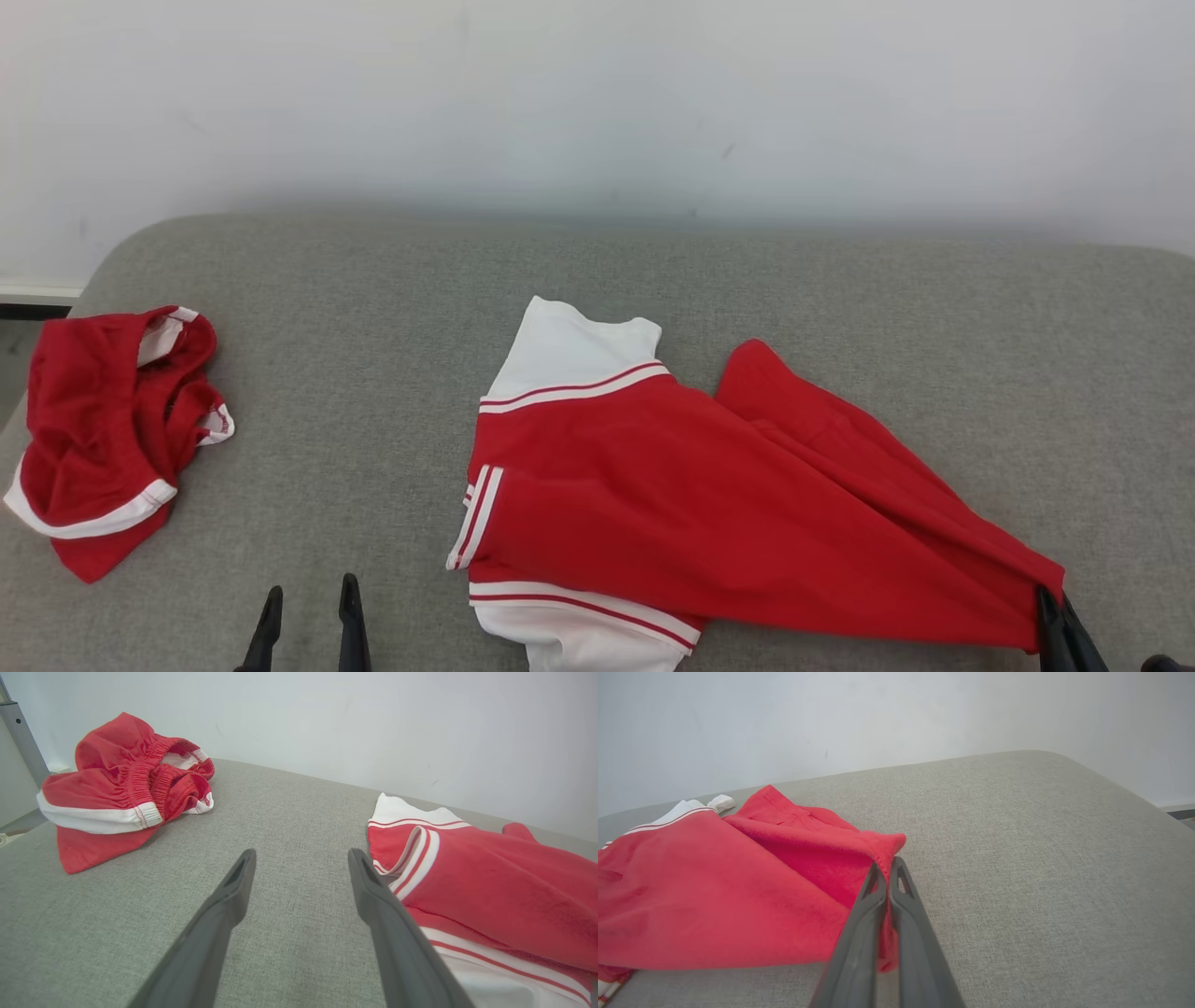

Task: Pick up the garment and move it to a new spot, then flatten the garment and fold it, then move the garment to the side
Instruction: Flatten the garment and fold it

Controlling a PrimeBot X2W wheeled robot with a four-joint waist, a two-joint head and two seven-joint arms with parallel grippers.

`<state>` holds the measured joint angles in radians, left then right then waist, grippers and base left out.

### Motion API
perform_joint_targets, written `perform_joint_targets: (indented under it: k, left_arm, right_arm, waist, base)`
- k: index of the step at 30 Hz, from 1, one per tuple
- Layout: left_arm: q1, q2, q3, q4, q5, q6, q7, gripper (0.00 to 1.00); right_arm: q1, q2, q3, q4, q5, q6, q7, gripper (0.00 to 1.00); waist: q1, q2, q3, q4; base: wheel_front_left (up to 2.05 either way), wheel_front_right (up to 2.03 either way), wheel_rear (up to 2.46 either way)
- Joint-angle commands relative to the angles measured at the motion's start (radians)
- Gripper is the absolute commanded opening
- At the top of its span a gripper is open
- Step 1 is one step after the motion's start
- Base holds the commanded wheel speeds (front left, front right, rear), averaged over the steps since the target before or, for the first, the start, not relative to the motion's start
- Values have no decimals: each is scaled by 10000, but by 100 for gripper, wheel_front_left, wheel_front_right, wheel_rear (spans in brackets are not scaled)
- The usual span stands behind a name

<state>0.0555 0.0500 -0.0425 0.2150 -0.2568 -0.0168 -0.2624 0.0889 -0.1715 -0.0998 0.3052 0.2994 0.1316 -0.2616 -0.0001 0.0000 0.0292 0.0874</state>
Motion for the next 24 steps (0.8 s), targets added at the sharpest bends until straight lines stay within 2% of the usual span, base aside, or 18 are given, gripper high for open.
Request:
perform_joint_targets:
  k: [1,4,7,12,18,24]
  left_arm:
    - [37,6,49,-24,-114,26,-13,100]
    - [-3,6,103,2,-147,20,-13,100]
    - [-117,6,66,58,-177,-4,-13,100]
    - [-243,4,-54,127,-157,-22,-13,100]
    - [-447,5,-217,168,-145,-41,-13,100]
    - [-730,5,-451,300,-240,-46,-13,100]
  right_arm:
    - [361,9,-97,-442,50,-19,127,0]
    - [635,78,14,-1176,112,-19,487,0]
    - [203,101,277,-1437,163,-19,707,0]
    - [-1077,-118,969,-1203,97,-19,928,0]
    - [-3509,-409,1740,333,127,-19,1034,0]
    - [-5836,-590,2225,3107,79,-19,819,0]
  waist:
    - [1,0,36,-71]
    - [1,0,130,-167]
    - [1,0,167,-166]
    - [1,0,203,-24]
    - [1,0,311,279]
    - [1,0,528,744]
  base:
    - [0,0,0]
    - [0,0,0]
    - [0,0,0]
    - [0,0,0]
    - [0,0,0]
    - [0,0,0]
